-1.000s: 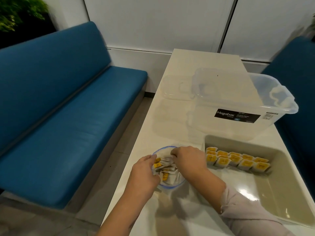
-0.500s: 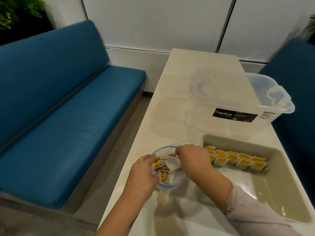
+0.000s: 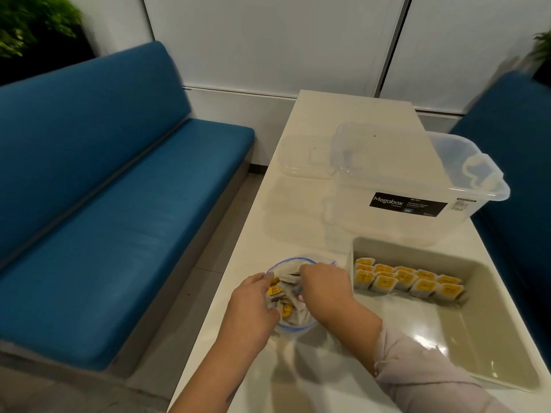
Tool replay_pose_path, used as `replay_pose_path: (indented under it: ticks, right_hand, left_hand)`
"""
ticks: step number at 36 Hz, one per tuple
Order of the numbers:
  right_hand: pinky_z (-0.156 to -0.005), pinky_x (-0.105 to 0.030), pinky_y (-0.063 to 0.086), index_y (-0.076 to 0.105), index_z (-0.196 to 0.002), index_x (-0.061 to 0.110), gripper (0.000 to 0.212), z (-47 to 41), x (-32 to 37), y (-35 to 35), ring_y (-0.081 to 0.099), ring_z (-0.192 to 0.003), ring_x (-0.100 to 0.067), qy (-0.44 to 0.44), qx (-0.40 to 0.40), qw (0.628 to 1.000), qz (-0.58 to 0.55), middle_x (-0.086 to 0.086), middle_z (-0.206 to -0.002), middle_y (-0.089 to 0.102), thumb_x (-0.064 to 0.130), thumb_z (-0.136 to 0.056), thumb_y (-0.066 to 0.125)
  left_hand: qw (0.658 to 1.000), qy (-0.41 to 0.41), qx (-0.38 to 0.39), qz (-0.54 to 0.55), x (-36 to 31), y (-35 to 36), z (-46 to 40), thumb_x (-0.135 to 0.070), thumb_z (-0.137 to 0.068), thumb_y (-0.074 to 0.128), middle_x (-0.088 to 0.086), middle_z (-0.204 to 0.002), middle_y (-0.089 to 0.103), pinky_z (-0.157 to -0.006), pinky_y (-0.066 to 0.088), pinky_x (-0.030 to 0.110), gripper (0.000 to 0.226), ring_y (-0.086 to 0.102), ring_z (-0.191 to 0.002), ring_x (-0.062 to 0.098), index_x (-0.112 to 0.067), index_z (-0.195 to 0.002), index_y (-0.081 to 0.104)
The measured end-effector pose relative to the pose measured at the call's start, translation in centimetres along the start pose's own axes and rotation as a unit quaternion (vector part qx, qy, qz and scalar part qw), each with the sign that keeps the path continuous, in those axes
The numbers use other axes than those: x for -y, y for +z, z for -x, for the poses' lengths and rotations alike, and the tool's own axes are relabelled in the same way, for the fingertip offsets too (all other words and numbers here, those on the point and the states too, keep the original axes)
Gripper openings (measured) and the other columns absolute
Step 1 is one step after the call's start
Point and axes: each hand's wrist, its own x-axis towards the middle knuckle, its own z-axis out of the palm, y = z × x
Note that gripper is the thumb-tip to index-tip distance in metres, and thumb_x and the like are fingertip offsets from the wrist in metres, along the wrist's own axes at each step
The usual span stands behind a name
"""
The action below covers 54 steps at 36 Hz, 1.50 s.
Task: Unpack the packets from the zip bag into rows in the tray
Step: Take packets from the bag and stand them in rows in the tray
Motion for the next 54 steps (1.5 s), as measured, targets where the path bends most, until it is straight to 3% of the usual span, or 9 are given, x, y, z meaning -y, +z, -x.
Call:
replay_pose_path:
  ticks: [6,10,15,23,31,37,42,48,54]
  right_hand:
    - [-0.066,-0.030,0.034,0.042,-0.120,0.014,0.030,0.8,-0.8,-0.5,0.060,-0.097,-0.030,-0.013,-0.034,0.998,-0.057,-0.009,-0.108,0.063,0.023,-0.093,0.052]
    - [-0.064,-0.027,0.034,0.054,-0.093,0.026,0.010,1.1,-1.6,-0.6,0.059,-0.094,-0.024,0.002,-0.037,0.991,-0.125,-0.001,-0.101,0.066,0.018,-0.087,0.056]
    - [-0.059,-0.022,0.038,0.070,-0.084,0.031,0.016,1.3,-2.3,-1.6,0.059,-0.082,-0.013,0.001,-0.006,0.979,-0.205,0.010,-0.082,0.063,0.019,-0.084,0.059]
    - [-0.080,-0.021,0.046,0.071,-0.103,0.025,0.031,2.3,-3.1,-3.0,0.062,-0.097,-0.010,-0.034,0.029,0.970,-0.240,0.006,-0.103,0.071,0.004,-0.088,0.053]
    - [-0.064,-0.018,0.042,0.074,-0.094,0.028,0.012,3.3,-4.7,-3.6,0.062,-0.082,-0.009,-0.009,-0.057,0.936,-0.347,0.007,-0.082,0.067,0.025,-0.084,0.068]
    - [-0.072,-0.024,0.040,0.074,-0.086,0.027,0.007,4.5,-8.8,-5.8,0.053,-0.085,-0.009,0.008,-0.091,0.935,-0.342,0.007,-0.090,0.057,0.022,-0.082,0.071]
    - [-0.060,-0.013,0.038,0.072,-0.087,0.025,0.007,5.7,-13.2,-6.6,0.054,-0.069,-0.003,0.059,-0.098,0.943,-0.314,0.010,-0.078,0.066,0.020,-0.084,0.069]
    - [-0.077,-0.030,0.049,0.071,-0.089,0.028,0.010,6.1,-17.0,-5.2,0.059,-0.085,-0.015,0.140,-0.082,0.966,-0.200,0.005,-0.088,0.070,0.021,-0.085,0.066]
    - [-0.064,-0.024,0.037,0.067,-0.092,0.028,0.014,5.4,-18.1,-2.5,0.053,-0.078,-0.016,0.155,-0.050,0.981,-0.103,0.004,-0.086,0.062,0.017,-0.089,0.059]
  left_hand:
    - [1.000,-0.003,0.003,-0.005,0.1,0.0,-0.1,-0.010,-0.080,0.065,-0.007,-0.142,0.042,-0.097,0.029,0.009,0.064,0.043,-0.126,0.008,-0.021,-0.139,0.042]
    - [1.000,-0.004,0.003,-0.009,-0.1,0.0,-0.1,-0.010,-0.080,0.065,-0.006,-0.143,0.042,-0.097,0.030,0.009,0.064,0.044,-0.126,0.009,-0.021,-0.139,0.042]
    - [1.000,-0.009,0.000,-0.012,-0.1,-0.1,0.0,-0.009,-0.079,0.065,-0.007,-0.141,0.043,-0.091,0.026,0.005,0.064,0.045,-0.124,0.008,-0.020,-0.139,0.043]
    - [1.000,-0.016,-0.001,-0.002,-0.2,-0.2,0.1,-0.006,-0.077,0.065,-0.007,-0.138,0.046,-0.086,0.029,0.004,0.065,0.050,-0.118,0.008,-0.019,-0.138,0.045]
    - [1.000,-0.021,-0.013,0.000,-0.6,0.1,0.1,-0.006,-0.076,0.066,-0.001,-0.135,0.051,-0.097,0.039,0.019,0.064,0.053,-0.115,0.014,-0.016,-0.136,0.047]
    - [0.999,-0.030,-0.017,-0.011,-0.8,0.3,0.2,-0.008,-0.077,0.067,-0.001,-0.136,0.051,-0.100,0.041,0.025,0.064,0.053,-0.116,0.014,-0.017,-0.136,0.047]
    - [0.999,-0.025,-0.023,-0.016,-0.9,0.4,0.2,-0.009,-0.076,0.068,0.000,-0.135,0.052,-0.101,0.039,0.024,0.062,0.054,-0.116,0.015,-0.016,-0.135,0.048]
    - [0.999,-0.026,-0.031,-0.023,-1.1,0.6,0.3,-0.008,-0.075,0.070,0.002,-0.131,0.056,-0.099,0.040,0.026,0.061,0.055,-0.115,0.016,-0.016,-0.133,0.051]
    - [0.999,-0.035,-0.032,-0.016,-1.0,0.7,0.5,-0.007,-0.074,0.071,0.004,-0.128,0.057,-0.098,0.042,0.028,0.061,0.056,-0.113,0.018,-0.015,-0.132,0.052]
